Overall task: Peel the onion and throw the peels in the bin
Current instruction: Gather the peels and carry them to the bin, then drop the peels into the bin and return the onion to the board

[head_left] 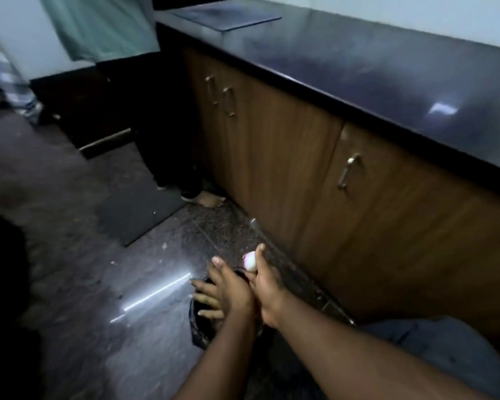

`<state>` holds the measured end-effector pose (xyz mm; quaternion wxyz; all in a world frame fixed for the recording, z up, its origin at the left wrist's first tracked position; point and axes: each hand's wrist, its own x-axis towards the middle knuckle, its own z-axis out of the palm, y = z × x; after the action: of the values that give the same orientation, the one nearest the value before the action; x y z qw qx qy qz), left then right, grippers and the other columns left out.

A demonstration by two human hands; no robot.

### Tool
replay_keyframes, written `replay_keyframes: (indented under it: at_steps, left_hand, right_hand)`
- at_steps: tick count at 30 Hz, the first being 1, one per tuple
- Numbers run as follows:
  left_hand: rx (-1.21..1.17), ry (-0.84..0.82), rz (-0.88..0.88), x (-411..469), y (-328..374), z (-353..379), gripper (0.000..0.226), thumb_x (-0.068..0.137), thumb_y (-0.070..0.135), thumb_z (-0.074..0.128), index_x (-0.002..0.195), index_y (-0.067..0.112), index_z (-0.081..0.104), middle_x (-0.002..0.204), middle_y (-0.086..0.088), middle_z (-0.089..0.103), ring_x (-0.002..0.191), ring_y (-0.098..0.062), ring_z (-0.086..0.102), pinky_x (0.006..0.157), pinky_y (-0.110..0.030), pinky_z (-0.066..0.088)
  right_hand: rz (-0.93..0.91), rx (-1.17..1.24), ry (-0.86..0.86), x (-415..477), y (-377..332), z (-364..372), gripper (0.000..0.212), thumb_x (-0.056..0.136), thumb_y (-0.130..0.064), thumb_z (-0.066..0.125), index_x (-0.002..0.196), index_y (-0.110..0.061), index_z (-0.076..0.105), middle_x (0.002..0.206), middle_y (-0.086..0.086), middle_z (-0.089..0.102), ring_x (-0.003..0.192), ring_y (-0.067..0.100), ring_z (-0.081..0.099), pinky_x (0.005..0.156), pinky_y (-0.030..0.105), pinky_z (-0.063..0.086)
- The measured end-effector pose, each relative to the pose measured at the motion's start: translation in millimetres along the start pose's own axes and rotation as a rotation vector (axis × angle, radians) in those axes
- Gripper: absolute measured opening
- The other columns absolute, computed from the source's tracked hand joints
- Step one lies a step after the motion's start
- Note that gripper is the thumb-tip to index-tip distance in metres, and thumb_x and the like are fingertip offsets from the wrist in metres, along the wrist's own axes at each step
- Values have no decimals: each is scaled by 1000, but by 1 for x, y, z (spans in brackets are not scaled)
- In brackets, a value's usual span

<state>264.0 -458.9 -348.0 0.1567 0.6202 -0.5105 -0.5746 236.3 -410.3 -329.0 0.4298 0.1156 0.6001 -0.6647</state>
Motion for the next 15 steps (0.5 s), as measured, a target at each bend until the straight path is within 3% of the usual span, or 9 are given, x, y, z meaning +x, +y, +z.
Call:
replay_keyframes:
  at_steps: [2,4,6,7,10,13,15]
  left_hand:
    - [79,16,-37,11,2,-17,59,107,64,19,159,42,36,179,0,7,165,-24,-9,129,-55,-13]
    - [52,-17,-34,31,-16,-19,70,99,74,17,157,41,40,174,-3,29,163,-31,16,130,-62,8]
    - [13,-14,38,45,-31,-15,82,85,83,19,148,41,50,162,-2,50,152,-29,41,125,-61,29]
    - [-51,-30,62,42,-33,-13,78,87,80,25,143,37,58,153,-4,59,144,-28,51,121,-59,37]
    - [-225,-147,172,12,-7,-9,39,112,38,43,120,17,75,119,-11,77,117,-30,71,105,-50,55]
    - [-234,-315,279,-9,11,1,28,112,18,49,102,17,76,99,-15,80,96,-30,76,87,-45,59]
    - [-224,-414,341,-22,20,11,24,110,12,52,102,13,74,98,-18,80,90,-27,75,80,-41,60]
  right_hand:
    - [-41,-113,26,46,32,-3,108,46,-109,44,115,-30,72,121,6,75,108,27,73,100,52,56]
    - [-19,-192,26,44,27,3,101,49,-109,39,104,-31,73,113,5,76,106,27,73,99,52,57]
    - [10,-202,22,19,3,12,79,74,-96,38,100,-27,67,104,2,71,103,22,70,98,49,57]
    - [12,-192,1,15,-1,12,66,89,-83,37,104,-24,64,101,1,68,98,17,68,94,44,57]
    - [-14,-196,-13,19,-9,-1,60,101,-64,38,124,-12,59,113,8,69,93,11,67,81,32,57]
    - [-86,-172,-3,13,-24,-20,54,104,-54,43,123,-7,61,101,10,75,77,9,74,60,23,59]
    - [-140,-164,26,5,-38,-37,55,100,-56,51,119,-6,64,103,14,76,87,17,76,74,30,63]
